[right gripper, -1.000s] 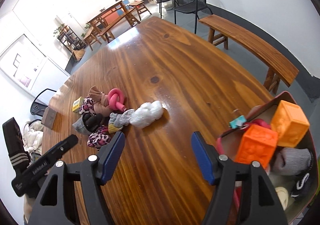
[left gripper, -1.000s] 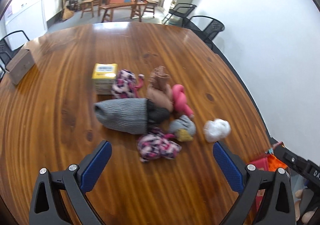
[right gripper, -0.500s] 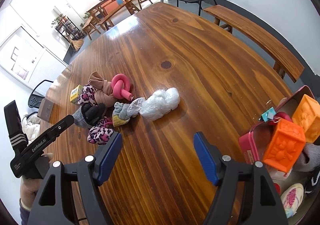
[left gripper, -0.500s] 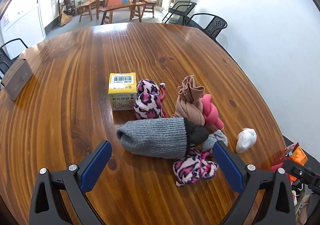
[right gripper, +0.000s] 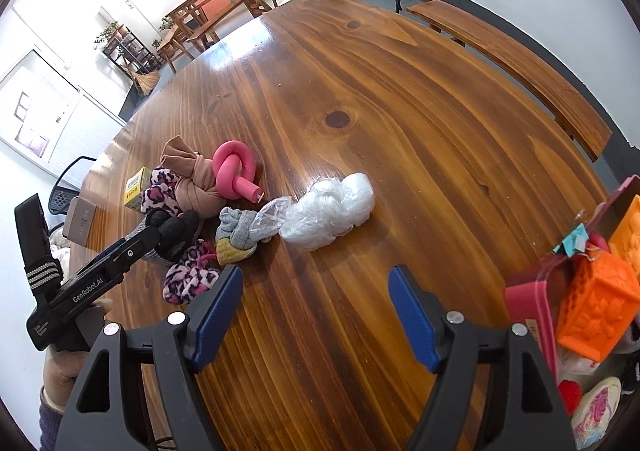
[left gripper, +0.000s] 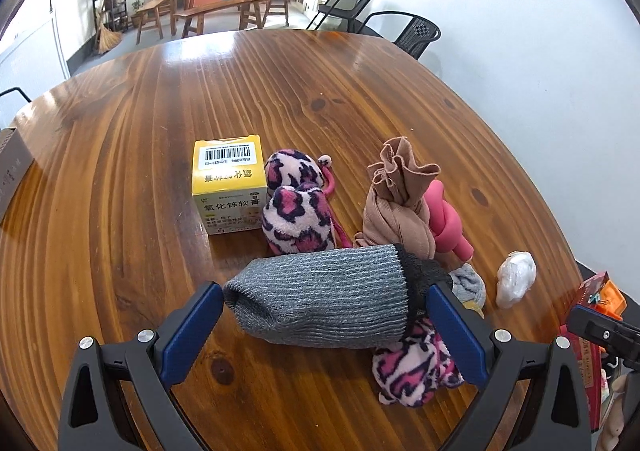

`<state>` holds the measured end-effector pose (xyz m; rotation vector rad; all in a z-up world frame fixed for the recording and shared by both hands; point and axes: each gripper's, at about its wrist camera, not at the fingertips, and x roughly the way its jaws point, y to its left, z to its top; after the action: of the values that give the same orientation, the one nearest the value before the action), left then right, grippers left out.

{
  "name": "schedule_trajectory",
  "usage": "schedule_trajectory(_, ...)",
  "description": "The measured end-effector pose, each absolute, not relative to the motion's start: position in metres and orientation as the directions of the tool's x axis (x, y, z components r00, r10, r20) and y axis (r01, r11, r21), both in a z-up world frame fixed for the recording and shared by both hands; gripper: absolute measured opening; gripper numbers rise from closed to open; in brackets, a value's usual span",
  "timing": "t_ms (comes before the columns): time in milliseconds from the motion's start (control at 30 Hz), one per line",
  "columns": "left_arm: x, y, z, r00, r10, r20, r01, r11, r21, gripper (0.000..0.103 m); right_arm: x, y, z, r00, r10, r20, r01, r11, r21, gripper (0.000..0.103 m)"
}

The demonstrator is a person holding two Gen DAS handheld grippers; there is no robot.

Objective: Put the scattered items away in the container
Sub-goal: 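Grasp the grey knit hat with the left gripper while the right grasps the plastic bag bundle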

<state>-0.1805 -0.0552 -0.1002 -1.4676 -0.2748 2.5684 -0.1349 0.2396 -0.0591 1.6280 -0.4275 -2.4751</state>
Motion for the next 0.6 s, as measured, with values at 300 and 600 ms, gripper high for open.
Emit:
schedule_trajectory(300,-0.183,-0.06,-0.107,-0.509,0.251,-0.823,-0.051,-0.964,-0.263,0.09,-0.161,0.232,-0.074,-0.397,-0.265,-0.879,-0.03,-0.953,0.301,0.079)
schedule_trajectory(600,-0.174,-0.065,-0.099,-0.538,0.253,-0.804,-0.046,-0.961,-0.272,0.057,-0.185,0.228,-0.097,-0.371,-0.234,-0.899,-0.039,-0.963,0.267,0.079)
